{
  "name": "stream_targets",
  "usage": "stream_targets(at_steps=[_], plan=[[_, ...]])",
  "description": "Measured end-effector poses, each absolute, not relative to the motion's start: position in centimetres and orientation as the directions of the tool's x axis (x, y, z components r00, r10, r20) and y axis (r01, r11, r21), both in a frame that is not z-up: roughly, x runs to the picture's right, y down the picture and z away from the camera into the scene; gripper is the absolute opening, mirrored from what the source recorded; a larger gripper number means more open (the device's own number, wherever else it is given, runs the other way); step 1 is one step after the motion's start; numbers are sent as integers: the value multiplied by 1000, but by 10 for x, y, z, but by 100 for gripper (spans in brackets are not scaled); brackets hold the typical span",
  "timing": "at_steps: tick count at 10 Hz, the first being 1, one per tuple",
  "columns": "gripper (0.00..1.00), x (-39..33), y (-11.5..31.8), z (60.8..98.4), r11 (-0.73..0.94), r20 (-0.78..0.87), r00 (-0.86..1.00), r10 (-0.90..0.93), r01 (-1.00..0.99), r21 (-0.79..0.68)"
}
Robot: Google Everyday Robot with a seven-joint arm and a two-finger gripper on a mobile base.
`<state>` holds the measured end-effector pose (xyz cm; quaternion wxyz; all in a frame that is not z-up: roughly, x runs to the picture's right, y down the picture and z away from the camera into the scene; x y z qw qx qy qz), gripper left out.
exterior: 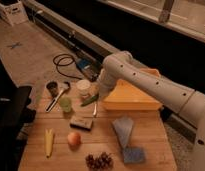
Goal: Place pepper in metal cup
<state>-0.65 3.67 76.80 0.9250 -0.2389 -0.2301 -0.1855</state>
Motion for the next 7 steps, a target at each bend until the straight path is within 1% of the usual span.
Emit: stream_targets(at_steps=[2, 4, 7], plan=[[0, -7, 30, 769, 826, 501, 826, -256, 456, -330], [0, -29, 20, 770, 826, 508, 809, -295, 483, -290], [0, -91, -1, 776, 814, 528, 767, -365, 538, -219]])
